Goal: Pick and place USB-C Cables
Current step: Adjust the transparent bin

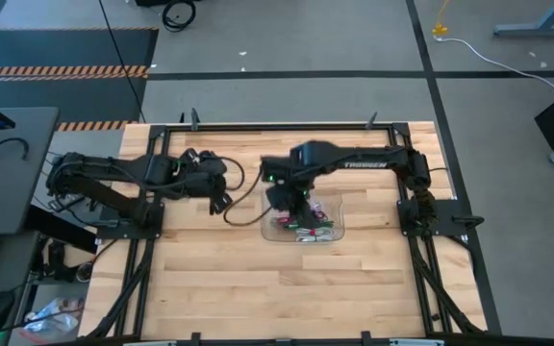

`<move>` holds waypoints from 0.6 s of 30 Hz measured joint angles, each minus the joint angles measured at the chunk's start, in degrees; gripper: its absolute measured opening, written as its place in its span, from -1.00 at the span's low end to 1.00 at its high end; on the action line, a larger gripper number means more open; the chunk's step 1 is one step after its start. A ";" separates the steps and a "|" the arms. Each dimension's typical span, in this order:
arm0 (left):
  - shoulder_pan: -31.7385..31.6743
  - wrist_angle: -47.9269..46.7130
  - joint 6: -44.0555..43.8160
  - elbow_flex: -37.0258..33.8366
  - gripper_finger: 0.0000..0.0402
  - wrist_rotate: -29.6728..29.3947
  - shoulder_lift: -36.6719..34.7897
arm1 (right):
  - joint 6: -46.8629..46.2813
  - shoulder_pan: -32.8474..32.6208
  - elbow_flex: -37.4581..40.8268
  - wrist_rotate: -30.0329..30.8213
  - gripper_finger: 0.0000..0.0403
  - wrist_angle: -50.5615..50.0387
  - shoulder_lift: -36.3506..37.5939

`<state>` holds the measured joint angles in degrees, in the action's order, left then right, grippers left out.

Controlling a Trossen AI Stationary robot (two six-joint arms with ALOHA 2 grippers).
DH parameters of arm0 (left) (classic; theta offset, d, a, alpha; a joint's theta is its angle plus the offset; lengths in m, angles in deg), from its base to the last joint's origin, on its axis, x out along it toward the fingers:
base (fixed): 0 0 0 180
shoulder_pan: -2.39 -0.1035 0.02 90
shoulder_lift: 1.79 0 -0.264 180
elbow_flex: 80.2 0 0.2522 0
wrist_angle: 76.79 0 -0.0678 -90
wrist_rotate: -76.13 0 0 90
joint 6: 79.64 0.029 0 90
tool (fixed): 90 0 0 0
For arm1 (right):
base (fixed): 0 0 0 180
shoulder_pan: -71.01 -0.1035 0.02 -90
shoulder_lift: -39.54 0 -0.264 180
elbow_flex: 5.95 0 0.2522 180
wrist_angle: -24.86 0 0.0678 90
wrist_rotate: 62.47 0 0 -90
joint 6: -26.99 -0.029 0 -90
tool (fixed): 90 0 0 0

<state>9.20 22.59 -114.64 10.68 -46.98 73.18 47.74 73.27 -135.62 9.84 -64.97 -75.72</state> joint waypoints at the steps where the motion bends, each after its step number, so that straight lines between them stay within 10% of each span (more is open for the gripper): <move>1: -1.16 -0.62 0.89 0.00 -0.98 0.64 0.00 | -0.02 0.54 -2.38 1.29 -0.40 -1.37 0.00; 8: -8.47 0.32 7.70 0.00 -0.98 6.28 -0.01 | -1.55 6.52 -19.31 9.03 -0.40 -11.51 0.44; 18: -20.10 13.89 23.00 0.02 -0.98 17.81 1.93 | -9.05 18.21 -14.70 10.80 -0.39 -5.57 19.68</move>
<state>-10.90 36.48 -91.64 10.70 -29.17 75.11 38.69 91.48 -150.32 20.64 -70.54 -56.04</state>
